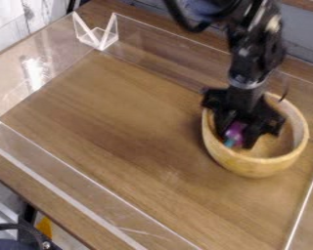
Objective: Put the purple eggplant in the brown bowl
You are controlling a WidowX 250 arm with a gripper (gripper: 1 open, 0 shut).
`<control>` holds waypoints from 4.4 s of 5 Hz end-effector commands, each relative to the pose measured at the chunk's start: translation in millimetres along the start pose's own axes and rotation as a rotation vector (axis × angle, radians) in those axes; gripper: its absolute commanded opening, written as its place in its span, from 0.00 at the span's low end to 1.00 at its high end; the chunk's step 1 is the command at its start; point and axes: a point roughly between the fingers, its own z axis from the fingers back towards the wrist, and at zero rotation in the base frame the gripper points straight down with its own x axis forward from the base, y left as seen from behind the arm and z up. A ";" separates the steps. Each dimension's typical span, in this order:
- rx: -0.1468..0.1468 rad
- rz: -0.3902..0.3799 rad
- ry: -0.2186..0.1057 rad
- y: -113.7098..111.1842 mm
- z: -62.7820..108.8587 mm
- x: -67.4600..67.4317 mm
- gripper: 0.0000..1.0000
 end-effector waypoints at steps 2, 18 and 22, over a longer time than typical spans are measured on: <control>-0.023 -0.061 -0.065 -46.5 -9.3 24.9 0.00; 0.009 0.261 -0.072 -75.2 -31.2 26.0 0.00; 0.025 0.416 -0.087 -69.3 -18.8 30.3 0.00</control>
